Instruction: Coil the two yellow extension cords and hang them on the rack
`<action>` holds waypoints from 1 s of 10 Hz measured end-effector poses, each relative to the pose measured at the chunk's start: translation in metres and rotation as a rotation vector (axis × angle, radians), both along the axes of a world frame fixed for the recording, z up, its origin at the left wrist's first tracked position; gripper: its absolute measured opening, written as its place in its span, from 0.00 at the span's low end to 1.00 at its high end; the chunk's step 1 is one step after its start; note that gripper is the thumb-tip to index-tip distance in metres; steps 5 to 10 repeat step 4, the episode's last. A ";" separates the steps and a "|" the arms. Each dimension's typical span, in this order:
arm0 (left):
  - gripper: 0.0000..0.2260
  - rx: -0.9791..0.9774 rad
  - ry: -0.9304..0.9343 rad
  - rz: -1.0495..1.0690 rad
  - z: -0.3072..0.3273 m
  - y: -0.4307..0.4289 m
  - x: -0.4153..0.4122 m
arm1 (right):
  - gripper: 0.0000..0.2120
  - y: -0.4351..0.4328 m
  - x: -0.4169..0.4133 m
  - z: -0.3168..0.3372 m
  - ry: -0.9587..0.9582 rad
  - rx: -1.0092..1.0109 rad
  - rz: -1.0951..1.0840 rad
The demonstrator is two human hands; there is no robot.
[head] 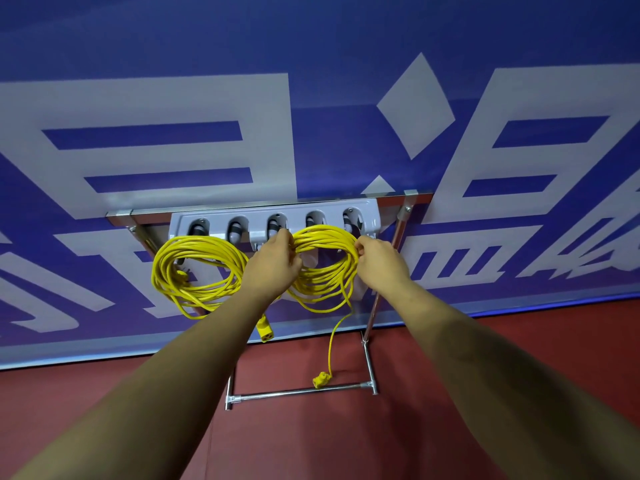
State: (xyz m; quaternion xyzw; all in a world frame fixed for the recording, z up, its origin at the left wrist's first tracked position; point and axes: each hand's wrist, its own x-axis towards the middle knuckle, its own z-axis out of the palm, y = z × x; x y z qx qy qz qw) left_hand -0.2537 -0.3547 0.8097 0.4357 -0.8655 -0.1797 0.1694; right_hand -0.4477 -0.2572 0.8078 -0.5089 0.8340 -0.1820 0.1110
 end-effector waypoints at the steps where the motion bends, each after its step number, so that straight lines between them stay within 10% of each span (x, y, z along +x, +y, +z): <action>1: 0.09 0.008 -0.006 0.009 0.003 -0.002 0.001 | 0.13 0.000 0.004 0.007 -0.033 -0.012 -0.011; 10: 0.12 0.028 0.041 -0.001 0.063 -0.009 0.035 | 0.21 0.004 0.018 0.062 -0.032 -0.046 0.016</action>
